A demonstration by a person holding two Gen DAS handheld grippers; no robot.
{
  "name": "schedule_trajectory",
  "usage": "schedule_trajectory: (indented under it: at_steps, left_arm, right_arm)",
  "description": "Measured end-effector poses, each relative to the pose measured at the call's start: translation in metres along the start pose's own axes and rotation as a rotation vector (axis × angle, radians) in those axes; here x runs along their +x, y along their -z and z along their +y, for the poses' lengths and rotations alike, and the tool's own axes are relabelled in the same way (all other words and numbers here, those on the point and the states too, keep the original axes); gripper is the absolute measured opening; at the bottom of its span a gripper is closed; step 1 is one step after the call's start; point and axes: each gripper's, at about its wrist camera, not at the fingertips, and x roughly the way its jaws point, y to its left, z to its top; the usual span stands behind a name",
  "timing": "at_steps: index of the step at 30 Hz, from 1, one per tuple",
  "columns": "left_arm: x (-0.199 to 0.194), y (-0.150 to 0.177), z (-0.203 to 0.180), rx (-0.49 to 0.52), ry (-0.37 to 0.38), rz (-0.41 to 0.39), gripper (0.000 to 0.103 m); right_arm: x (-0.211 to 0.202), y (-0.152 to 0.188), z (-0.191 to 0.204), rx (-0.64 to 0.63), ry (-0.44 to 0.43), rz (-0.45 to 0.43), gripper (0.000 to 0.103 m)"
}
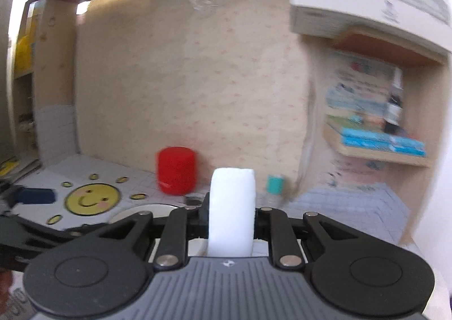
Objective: Clean bowl
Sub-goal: 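Release the bowl with the left gripper and withdraw the right gripper holding the sponge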
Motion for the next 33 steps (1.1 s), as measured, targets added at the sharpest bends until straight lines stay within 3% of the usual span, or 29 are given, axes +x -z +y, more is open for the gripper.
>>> schedule_trajectory:
  at_steps: [10, 16, 23, 26, 31, 33]
  left_arm:
    - [-0.01, 0.007, -0.005, -0.007, 0.011, 0.016, 0.103]
    - [-0.011, 0.007, -0.01, 0.006, 0.007, 0.017, 0.103]
    - [-0.01, 0.008, -0.013, 0.008, 0.015, 0.022, 0.103]
    - [-0.01, 0.008, -0.015, 0.008, 0.02, 0.024, 0.103]
    - [-0.011, 0.008, -0.018, 0.017, 0.018, 0.024, 0.103]
    - [-0.011, 0.009, -0.018, 0.014, 0.02, 0.026, 0.103]
  right_arm:
    - [0.028, 0.026, -0.018, 0.104, 0.041, 0.069, 0.016]
    - [0.046, 0.031, -0.016, 0.115, 0.056, 0.066, 0.016]
    - [0.055, 0.036, -0.016, 0.12, 0.053, 0.136, 0.02]
    - [0.052, 0.038, -0.014, 0.114, 0.053, 0.148, 0.032]
    - [0.044, 0.04, -0.017, 0.116, 0.07, 0.149, 0.064]
    - [0.04, 0.042, -0.018, 0.119, 0.057, 0.153, 0.068]
